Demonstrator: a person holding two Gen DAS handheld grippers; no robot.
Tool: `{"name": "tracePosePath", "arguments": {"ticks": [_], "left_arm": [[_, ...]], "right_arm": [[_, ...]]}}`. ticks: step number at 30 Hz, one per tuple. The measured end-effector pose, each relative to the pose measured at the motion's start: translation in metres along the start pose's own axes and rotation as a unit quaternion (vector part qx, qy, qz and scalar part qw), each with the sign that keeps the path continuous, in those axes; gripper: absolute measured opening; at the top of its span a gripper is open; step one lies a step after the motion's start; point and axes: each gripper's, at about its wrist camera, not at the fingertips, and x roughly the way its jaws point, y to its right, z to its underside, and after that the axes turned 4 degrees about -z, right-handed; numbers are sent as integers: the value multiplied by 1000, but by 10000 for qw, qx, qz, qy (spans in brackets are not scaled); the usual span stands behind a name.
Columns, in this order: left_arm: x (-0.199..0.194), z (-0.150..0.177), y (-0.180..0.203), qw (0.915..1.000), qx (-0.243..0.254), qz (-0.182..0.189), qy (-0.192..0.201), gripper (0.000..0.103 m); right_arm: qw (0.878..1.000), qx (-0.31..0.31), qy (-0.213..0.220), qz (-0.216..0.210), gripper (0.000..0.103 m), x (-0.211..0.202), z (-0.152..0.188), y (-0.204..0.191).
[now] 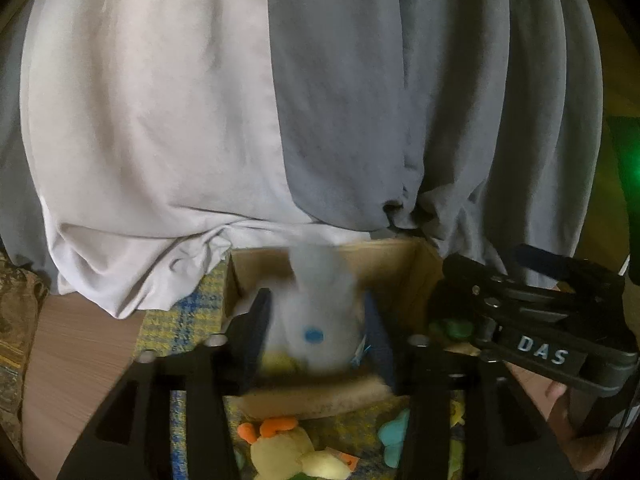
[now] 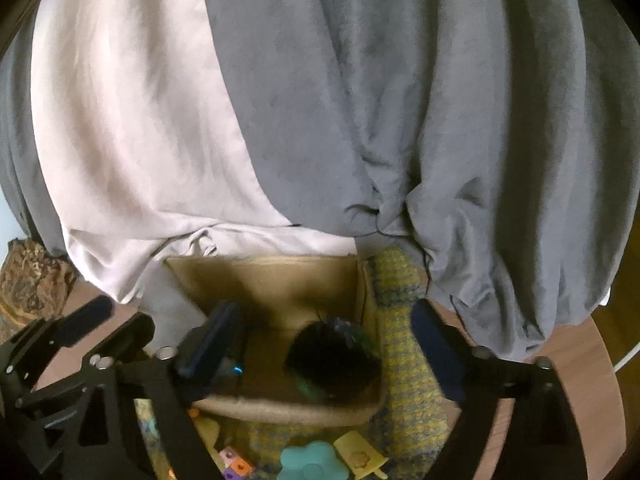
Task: Organize objects
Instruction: 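Carry the bunny and ball over the cardboard box and release both inside, then withdraw both tools from the box back toward the remaining toys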
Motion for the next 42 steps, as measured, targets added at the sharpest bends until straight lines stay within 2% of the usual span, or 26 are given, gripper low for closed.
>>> {"name": "tracePosePath", "arguments": {"ticks": [1, 4, 7, 10, 16, 24, 30, 42], "left_arm": [[-3, 0, 0, 10000, 10, -82, 56, 67], [-9, -2, -1, 9998, -5, -184, 124, 79], [-13, -4, -1, 9992, -3, -367, 188, 87], [-18, -4, 1, 9980, 52, -588, 208, 88], [-27, 2, 3, 9968, 56, -753, 266, 90], [-37, 14, 5, 9964, 67, -792, 299, 90], [-47, 30, 12, 9950, 161, -910, 372, 100], [-65, 62, 11, 9936, 99, -1011, 503, 102]], "right_arm": [[10000, 27, -3, 26, 91, 0, -1, 2], [9999, 147, -9, -3, 95, -2, -1, 7], [9999, 147, 4, 37, 96, -3, -1, 7], [9998, 171, 16, 132, 96, -5, 1, 8], [9993, 195, 148, 287, 98, -17, 8, 9], [9985, 196, 279, 425, 99, -34, 21, 9], [9977, 102, 370, 562, 102, -47, 34, 4], [9976, 216, 306, 581, 102, -57, 70, 4]]}}
